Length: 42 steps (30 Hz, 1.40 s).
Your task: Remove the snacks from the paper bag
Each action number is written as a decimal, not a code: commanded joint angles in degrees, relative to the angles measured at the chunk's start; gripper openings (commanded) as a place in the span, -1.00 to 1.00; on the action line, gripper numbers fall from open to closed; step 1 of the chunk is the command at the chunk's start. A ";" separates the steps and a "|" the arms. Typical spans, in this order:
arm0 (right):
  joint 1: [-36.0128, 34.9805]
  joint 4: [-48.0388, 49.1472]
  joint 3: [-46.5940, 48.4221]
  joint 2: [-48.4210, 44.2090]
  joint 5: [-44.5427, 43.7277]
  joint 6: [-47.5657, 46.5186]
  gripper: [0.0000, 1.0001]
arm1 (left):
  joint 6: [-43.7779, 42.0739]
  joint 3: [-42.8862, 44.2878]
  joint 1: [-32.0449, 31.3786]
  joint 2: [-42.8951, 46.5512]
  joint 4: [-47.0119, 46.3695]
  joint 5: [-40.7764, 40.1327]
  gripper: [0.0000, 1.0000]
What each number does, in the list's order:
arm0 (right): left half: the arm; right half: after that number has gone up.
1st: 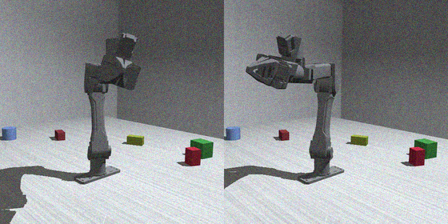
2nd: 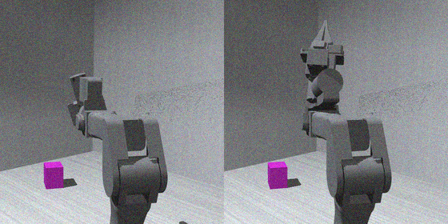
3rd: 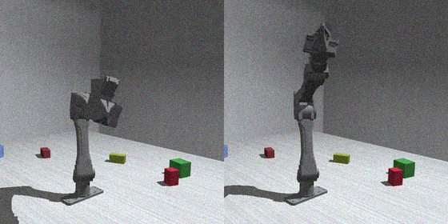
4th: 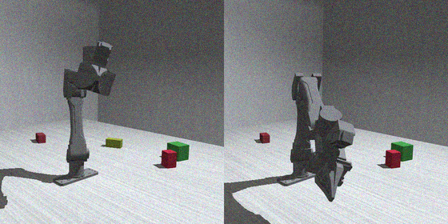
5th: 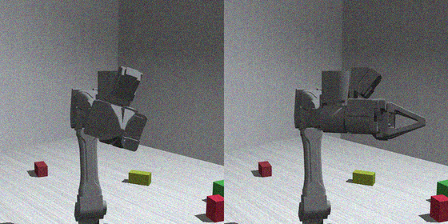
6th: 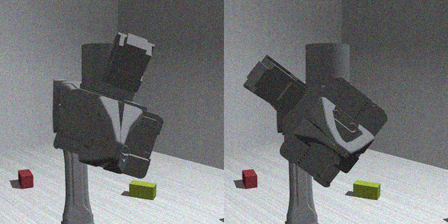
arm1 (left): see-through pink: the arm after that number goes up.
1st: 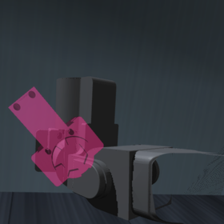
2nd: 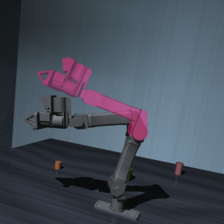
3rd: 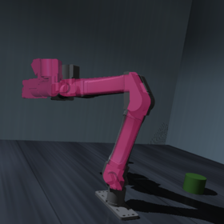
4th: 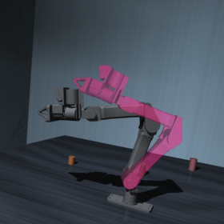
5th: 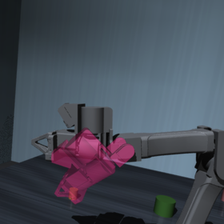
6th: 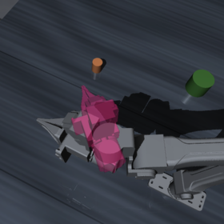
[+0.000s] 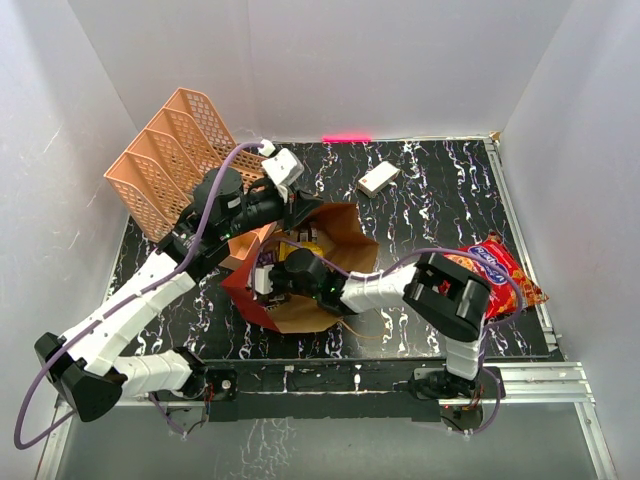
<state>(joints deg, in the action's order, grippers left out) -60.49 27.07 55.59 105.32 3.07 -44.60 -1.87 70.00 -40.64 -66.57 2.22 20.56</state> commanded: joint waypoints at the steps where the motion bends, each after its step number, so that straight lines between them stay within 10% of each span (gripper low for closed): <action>1: -0.90 9.36 3.38 2.76 -1.61 5.63 -0.85 | 0.57 1.73 -0.31 2.21 -4.08 -0.01 -1.00; 28: -0.09 -13.83 -20.51 -37.58 6.08 -7.45 -0.85 | 18.37 -9.85 -0.31 12.17 -3.36 8.63 -1.00; 42: -0.16 -40.40 -8.76 -55.30 2.22 6.17 -0.85 | 21.80 -11.05 -0.28 10.29 -5.66 13.11 -1.00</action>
<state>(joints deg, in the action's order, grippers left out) -60.95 -5.50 37.67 52.93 10.00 -46.35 18.72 58.85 -40.69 -56.64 -0.82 31.68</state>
